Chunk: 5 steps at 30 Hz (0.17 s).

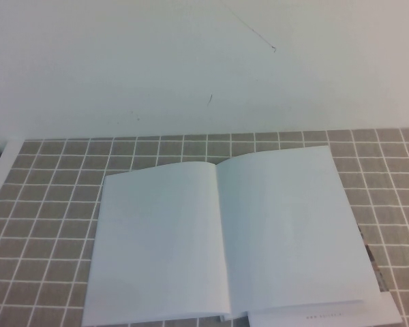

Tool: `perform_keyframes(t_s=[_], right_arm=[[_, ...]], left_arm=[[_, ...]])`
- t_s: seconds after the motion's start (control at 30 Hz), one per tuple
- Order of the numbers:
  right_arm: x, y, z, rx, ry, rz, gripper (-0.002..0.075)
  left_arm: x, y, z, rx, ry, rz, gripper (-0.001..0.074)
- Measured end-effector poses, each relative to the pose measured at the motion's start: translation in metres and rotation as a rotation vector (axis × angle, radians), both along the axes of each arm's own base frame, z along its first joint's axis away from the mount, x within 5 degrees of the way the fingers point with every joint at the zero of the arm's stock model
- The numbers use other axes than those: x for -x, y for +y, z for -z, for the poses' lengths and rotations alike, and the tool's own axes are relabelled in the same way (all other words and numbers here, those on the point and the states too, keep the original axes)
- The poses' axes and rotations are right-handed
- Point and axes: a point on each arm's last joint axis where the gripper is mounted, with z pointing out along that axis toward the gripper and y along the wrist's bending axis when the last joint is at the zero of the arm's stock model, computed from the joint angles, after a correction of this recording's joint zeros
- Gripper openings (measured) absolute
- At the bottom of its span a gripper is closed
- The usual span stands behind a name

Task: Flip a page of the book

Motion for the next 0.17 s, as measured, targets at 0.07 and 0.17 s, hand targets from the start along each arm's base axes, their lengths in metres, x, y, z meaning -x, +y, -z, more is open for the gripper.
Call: perform_keyframes(t_s=[0.07,0.17], right_arm=[[0.0,0.0,0.0,0.0,0.0,0.0,-0.0002],[0.0,0.0,0.0,0.0,0.0,0.0,-0.0002]], left_arm=[[0.0,0.0,0.0,0.0,0.0,0.0,-0.0004],[0.0,0.0,0.0,0.0,0.0,0.0,-0.0004]])
